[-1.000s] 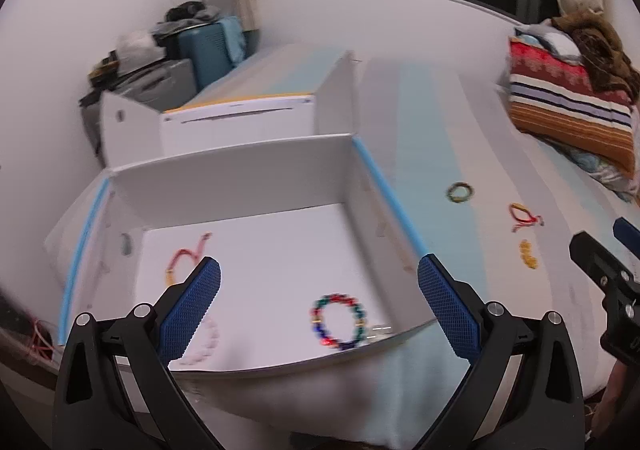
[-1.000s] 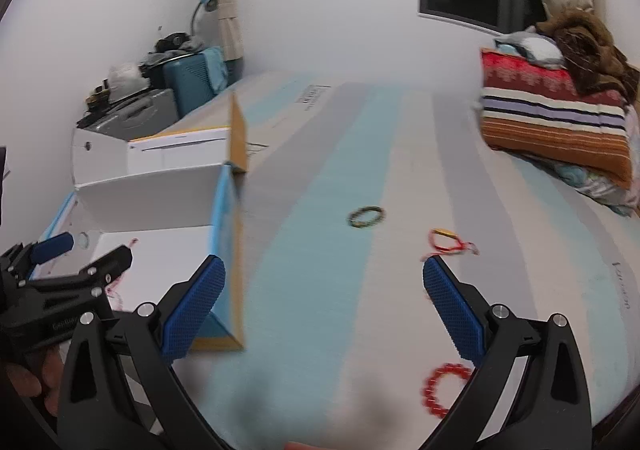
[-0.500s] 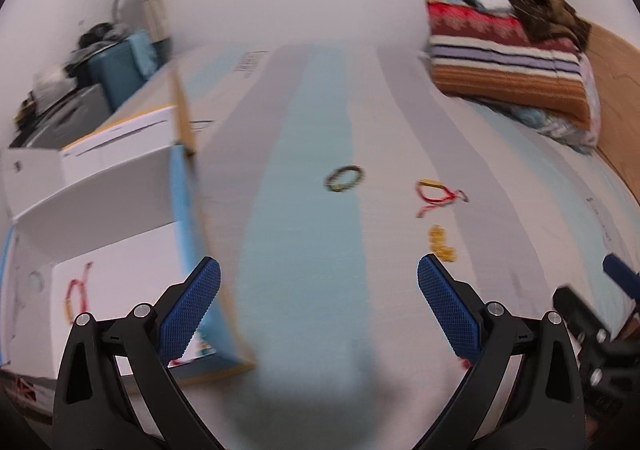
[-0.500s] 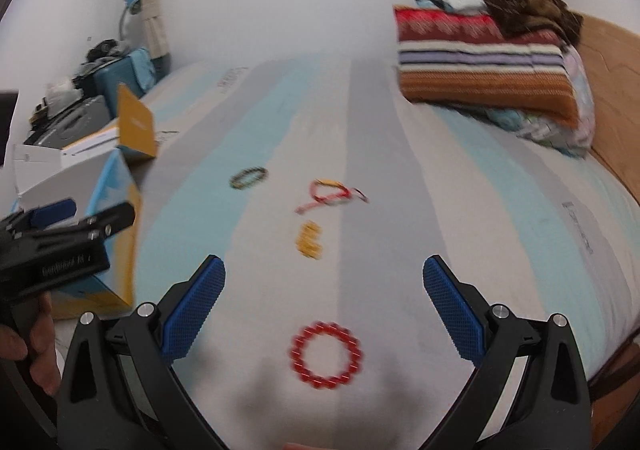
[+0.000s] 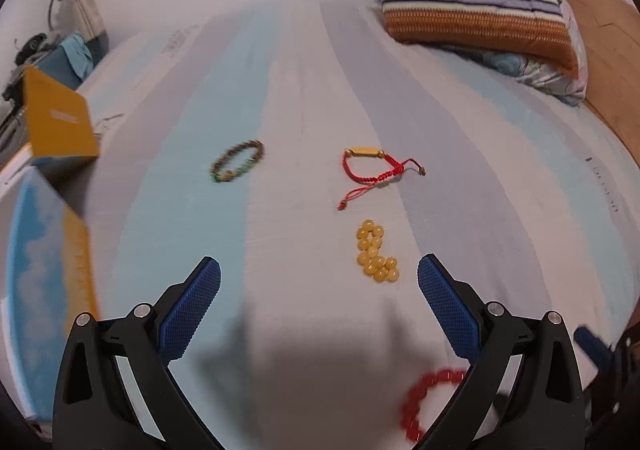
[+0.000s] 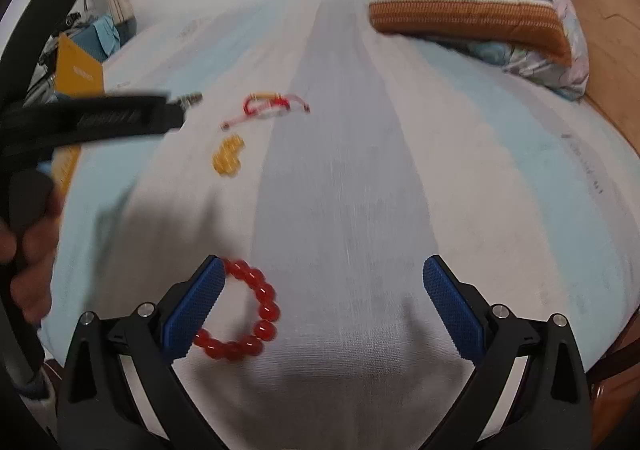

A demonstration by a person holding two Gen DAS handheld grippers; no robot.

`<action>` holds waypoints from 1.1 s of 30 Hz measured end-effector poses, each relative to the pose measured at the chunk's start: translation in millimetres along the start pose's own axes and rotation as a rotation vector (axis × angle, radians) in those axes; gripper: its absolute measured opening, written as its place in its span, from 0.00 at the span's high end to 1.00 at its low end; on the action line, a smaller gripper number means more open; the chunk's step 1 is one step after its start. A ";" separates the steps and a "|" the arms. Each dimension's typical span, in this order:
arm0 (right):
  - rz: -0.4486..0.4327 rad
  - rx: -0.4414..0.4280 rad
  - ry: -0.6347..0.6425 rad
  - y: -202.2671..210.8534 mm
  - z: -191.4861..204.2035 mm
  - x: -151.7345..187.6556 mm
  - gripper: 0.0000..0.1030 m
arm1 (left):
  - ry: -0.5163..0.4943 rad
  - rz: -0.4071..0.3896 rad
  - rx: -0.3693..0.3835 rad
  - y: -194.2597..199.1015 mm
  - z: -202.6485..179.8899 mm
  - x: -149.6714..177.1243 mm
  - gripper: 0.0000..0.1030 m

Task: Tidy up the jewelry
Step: 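Move both open tools back over the remaining bracelets on the bed, then grasp the yellow amber beads with the left tool while the right tool grasps the red bead bracelet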

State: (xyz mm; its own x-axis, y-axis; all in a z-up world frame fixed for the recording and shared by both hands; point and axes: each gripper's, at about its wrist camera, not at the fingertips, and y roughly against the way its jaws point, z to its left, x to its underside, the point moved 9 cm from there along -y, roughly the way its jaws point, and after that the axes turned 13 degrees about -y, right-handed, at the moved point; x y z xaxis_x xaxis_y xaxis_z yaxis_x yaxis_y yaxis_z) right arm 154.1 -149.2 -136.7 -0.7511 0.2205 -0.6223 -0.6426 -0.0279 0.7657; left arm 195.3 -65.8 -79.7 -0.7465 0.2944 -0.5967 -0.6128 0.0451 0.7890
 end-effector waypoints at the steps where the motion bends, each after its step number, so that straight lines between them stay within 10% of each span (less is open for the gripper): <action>1: 0.011 0.004 0.003 -6.2 -1.8 4.6 0.07 | 0.000 0.008 0.003 -7.2 -2.7 -1.0 0.06; 14: 0.079 0.013 0.084 -34.8 4.7 32.5 0.19 | -0.003 0.092 0.018 -77.2 -15.2 1.3 0.12; 29: 0.059 -0.020 0.141 -23.6 23.3 42.2 0.81 | -0.039 0.102 -0.006 -67.9 -20.0 5.6 0.90; 33: 0.030 -0.071 0.074 -17.1 16.1 30.8 0.87 | -0.017 0.079 0.015 -60.4 -18.0 3.9 0.92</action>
State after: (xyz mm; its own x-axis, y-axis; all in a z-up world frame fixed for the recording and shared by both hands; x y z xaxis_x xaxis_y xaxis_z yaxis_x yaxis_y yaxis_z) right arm 144.4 -126.2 -166.4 -0.7776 0.1462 -0.6116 -0.6268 -0.1029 0.7724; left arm 224.8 -84.6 -132.3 -0.7878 0.3136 -0.5301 -0.5483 0.0350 0.8355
